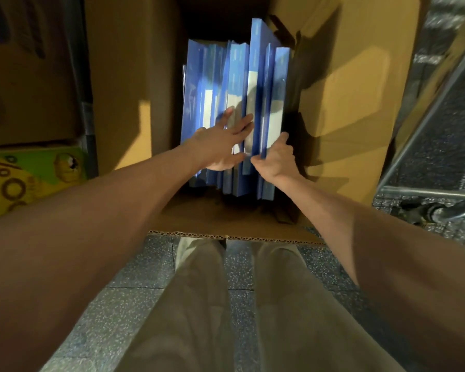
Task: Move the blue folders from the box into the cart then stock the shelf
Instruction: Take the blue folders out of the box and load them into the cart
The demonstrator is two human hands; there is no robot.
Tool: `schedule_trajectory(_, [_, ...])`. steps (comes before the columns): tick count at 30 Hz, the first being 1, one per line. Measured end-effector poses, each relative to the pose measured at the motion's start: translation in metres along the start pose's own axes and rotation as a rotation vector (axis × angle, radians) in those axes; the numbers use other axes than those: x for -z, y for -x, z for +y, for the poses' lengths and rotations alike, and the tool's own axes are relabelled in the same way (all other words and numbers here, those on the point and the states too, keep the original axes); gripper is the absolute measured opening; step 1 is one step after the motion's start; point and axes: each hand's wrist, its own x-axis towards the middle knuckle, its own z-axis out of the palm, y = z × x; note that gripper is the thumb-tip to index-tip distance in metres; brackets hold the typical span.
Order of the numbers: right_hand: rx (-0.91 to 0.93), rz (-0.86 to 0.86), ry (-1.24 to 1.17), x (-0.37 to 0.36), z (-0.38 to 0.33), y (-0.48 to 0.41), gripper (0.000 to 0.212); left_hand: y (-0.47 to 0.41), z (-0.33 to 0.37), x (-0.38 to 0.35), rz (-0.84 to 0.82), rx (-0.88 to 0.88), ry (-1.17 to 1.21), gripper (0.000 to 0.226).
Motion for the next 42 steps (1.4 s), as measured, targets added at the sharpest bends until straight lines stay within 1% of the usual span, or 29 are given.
schedule_trajectory(4, [0.033,0.029,0.048,-0.012,-0.004,0.005,0.08,-0.002,0.002,0.009,-0.045,0.0,-0.007,0.071])
schedule_trajectory(7, [0.032,0.024,0.044,0.0,0.003,0.004,0.063,-0.002,0.006,0.015,-0.052,-0.006,-0.025,0.071])
schedule_trajectory(9, [0.042,0.002,0.074,0.018,0.014,0.004,0.053,0.001,0.01,0.014,-0.035,-0.006,-0.044,0.07])
schedule_trajectory(12, [0.09,-0.017,0.125,0.047,0.029,0.015,0.045,0.013,0.021,0.015,0.005,0.01,-0.045,0.069])
schedule_trajectory(16, [0.167,-0.049,0.145,0.072,0.021,0.052,0.042,0.048,0.041,0.037,0.058,0.025,-0.013,0.07])
schedule_trajectory(19, [0.184,-0.062,0.078,0.097,0.009,0.091,0.037,0.089,0.061,0.065,0.103,0.046,-0.027,0.07])
schedule_trajectory(21, [0.169,-0.077,0.007,0.119,-0.001,0.122,0.036,0.122,0.076,0.088,0.164,0.07,0.012,0.071])
schedule_trajectory(23, [0.193,-0.091,-0.017,0.143,-0.012,0.159,0.041,0.157,0.09,0.111,0.245,0.073,0.057,0.074])
schedule_trajectory(26, [0.283,-0.107,0.035,0.178,-0.028,0.215,0.046,0.203,0.108,0.142,0.352,0.027,0.018,0.082])
schedule_trajectory(28, [0.338,-0.119,0.046,0.204,-0.038,0.244,0.056,0.235,0.121,0.165,0.432,0.007,-0.023,0.09])
schedule_trajectory(29, [0.367,-0.13,0.038,0.216,-0.046,0.26,0.056,0.252,0.127,0.176,0.474,0.014,-0.051,0.094])
schedule_trajectory(32, [0.452,-0.167,0.029,0.255,-0.067,0.313,0.04,0.307,0.147,0.209,0.633,-0.002,-0.18,0.103])
schedule_trajectory(34, [0.514,-0.253,0.017,0.27,-0.074,0.339,0.031,0.337,0.156,0.226,0.711,-0.051,-0.251,0.108])
schedule_trajectory(35, [0.569,-0.277,0.035,0.281,-0.08,0.357,0.029,0.359,0.162,0.238,0.719,-0.047,-0.287,0.109])
schedule_trajectory(36, [0.607,-0.298,0.061,0.288,-0.083,0.37,0.029,0.374,0.167,0.247,0.695,-0.024,-0.323,0.107])
schedule_trajectory(39, [0.661,-0.333,0.129,0.311,-0.096,0.414,0.027,0.419,0.189,0.274,0.624,0.031,-0.435,0.092])
schedule_trajectory(42, [0.723,-0.392,0.234,0.329,-0.107,0.454,0.017,0.451,0.212,0.285,0.534,-0.017,-0.48,0.081])
